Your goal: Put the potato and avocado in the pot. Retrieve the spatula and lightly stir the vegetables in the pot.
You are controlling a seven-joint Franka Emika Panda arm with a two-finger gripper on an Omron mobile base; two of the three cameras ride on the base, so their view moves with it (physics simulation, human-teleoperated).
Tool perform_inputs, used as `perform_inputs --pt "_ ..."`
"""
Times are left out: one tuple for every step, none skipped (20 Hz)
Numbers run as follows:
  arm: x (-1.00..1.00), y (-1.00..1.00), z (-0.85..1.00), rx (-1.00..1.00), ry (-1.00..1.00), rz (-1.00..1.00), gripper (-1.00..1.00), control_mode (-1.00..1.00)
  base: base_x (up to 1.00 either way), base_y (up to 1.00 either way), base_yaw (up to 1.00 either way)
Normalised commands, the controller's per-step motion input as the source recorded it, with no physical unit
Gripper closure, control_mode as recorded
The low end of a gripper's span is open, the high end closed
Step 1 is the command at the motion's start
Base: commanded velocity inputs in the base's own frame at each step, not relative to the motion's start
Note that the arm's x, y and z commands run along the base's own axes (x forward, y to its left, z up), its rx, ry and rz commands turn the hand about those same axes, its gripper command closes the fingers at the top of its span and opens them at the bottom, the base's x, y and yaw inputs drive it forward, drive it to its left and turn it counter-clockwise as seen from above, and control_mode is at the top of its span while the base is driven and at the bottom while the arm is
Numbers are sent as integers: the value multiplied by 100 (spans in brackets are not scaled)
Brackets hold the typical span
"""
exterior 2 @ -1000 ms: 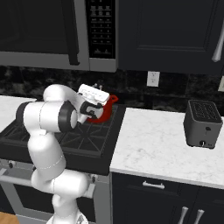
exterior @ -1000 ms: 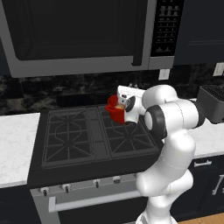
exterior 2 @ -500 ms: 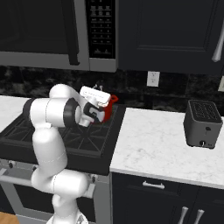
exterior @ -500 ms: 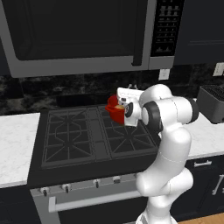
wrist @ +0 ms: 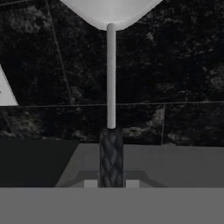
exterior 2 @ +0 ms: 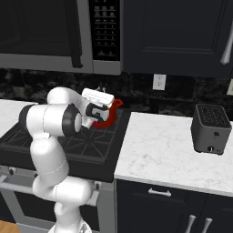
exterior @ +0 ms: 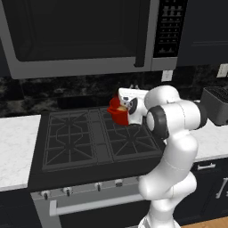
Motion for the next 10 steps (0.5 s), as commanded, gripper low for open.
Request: perform_inputs --pt "-13 0 38 0 22 5 100 -100 0 0 0" --pt "-12 0 34 0 22 5 100 -100 0 0 0" --pt "-10 0 33 0 21 5 100 -100 0 0 0" --pt "-4 0 31 0 21 6 100 -100 0 0 0" --pt "0 0 16 0 18 6 100 -100 0 0 0" --pt "0 3 0 0 17 6 100 -100 0 0 0" --pt "0 7 0 -2 15 6 100 -100 0 0 0" --pt "0 9 0 -3 15 5 100 -100 0 0 0" --pt "0 12 -14 -4 13 5 100 -100 0 0 0" --pt "0 9 -14 -4 11 5 100 -100 0 0 0"
